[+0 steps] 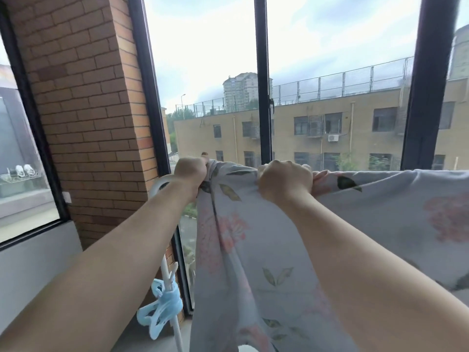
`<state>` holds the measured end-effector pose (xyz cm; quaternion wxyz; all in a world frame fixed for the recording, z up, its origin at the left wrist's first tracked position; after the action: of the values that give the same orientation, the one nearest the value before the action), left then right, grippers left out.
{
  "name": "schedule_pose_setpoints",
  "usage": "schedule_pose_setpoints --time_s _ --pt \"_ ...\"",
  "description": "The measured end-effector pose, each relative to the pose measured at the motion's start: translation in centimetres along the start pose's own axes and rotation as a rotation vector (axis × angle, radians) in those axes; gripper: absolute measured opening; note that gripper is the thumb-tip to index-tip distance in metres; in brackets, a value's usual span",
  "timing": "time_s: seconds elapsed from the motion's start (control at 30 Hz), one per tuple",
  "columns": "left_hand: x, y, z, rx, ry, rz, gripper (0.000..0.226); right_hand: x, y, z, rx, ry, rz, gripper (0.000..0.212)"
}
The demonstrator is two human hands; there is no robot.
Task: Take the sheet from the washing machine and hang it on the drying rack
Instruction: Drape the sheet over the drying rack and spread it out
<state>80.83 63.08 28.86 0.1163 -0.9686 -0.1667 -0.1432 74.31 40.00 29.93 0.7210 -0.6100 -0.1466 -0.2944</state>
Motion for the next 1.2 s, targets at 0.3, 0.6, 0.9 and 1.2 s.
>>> schedule_pose_setpoints --time_s 0.3,0.6,0.9,1.2 --pt "0.7 -3.7 2.5 -0.308 -0.148 0.323 0.043 -1.4 0.1 0.6 -0.053 0.237 0.110 0.039" --pt "-2.9 -0.7 2.1 0.430 0.532 0.328 0.054 -2.5 1.1 5.4 -0.014 0.169 0.107 0.039" --pt "-1.4 -0.6 2.2 0.167 0.384 0.384 0.028 -2.7 2.2 4.3 0.002 0.173 0.100 0.045" --pt "0.3 -1.5 0.7 -0.051 0.139 0.406 0.024 -2.5 2.6 5.4 0.035 0.162 0.111 0.043"
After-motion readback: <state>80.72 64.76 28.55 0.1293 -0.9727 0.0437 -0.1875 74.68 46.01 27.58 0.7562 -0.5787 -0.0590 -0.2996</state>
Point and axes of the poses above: each hand's wrist, its own x-axis towards the middle knuckle, its own y-axis out of the palm, z = x × y, the point moved 10 cm from there along x, towards the middle knuckle, and after that the axes turned 3 degrees about y, right-handed, at the moved point
